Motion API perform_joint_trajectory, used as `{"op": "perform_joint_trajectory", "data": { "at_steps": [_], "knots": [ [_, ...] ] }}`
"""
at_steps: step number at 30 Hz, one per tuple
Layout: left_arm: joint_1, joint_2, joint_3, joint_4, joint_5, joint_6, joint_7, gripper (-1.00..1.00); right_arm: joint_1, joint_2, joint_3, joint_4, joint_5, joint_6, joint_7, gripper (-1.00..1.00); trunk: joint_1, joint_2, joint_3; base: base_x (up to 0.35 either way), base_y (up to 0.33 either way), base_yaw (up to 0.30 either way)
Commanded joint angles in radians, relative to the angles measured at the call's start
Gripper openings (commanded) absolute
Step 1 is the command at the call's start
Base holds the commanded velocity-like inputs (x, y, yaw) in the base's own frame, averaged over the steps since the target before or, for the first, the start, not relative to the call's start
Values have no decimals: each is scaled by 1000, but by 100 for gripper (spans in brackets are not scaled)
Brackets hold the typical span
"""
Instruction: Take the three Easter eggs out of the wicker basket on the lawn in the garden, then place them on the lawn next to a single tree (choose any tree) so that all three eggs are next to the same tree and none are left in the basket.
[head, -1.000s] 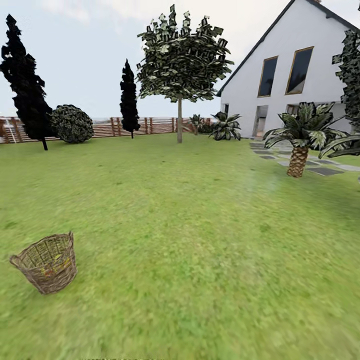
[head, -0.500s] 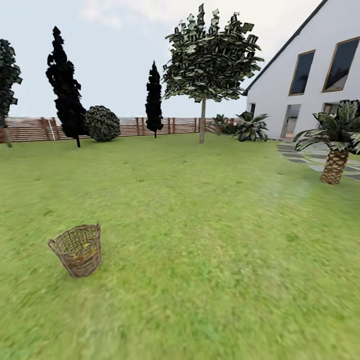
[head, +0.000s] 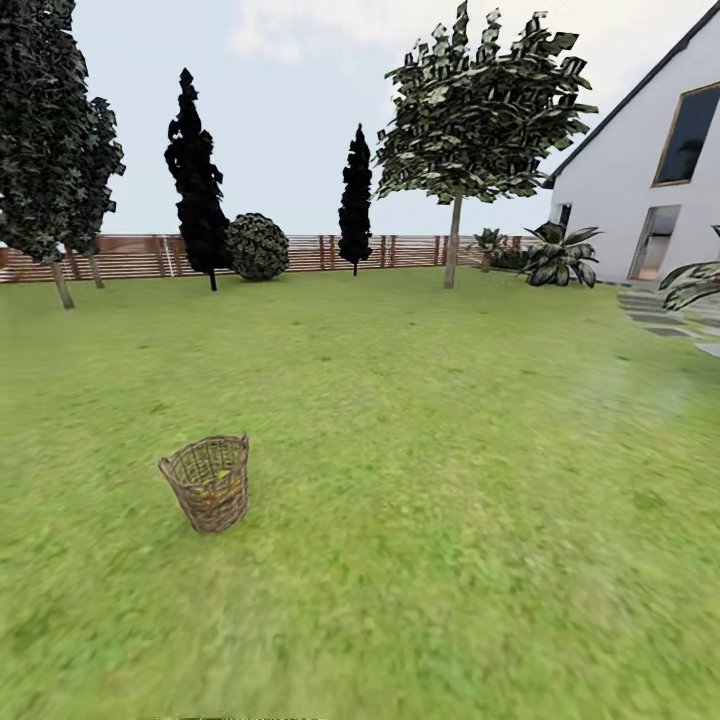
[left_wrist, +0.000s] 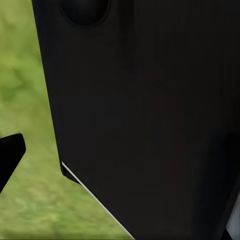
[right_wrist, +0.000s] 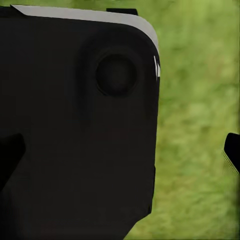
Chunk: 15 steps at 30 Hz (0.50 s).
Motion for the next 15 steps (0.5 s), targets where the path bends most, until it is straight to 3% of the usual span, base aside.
{"op": "perform_joint_trajectory", "data": {
  "at_steps": [1, 15],
  "knots": [
    [0, 0, 0, 0, -3, 0, -2, 100, -1, 0, 1, 3, 0, -2, -3, 100, 0, 0, -1, 0, 0, 300],
    [0, 0, 0, 0, -3, 0, -2, 100, -1, -1, 0, 3, -1, -3, -2, 100, 0, 0, -1, 0, 0, 300]
  ]
}}
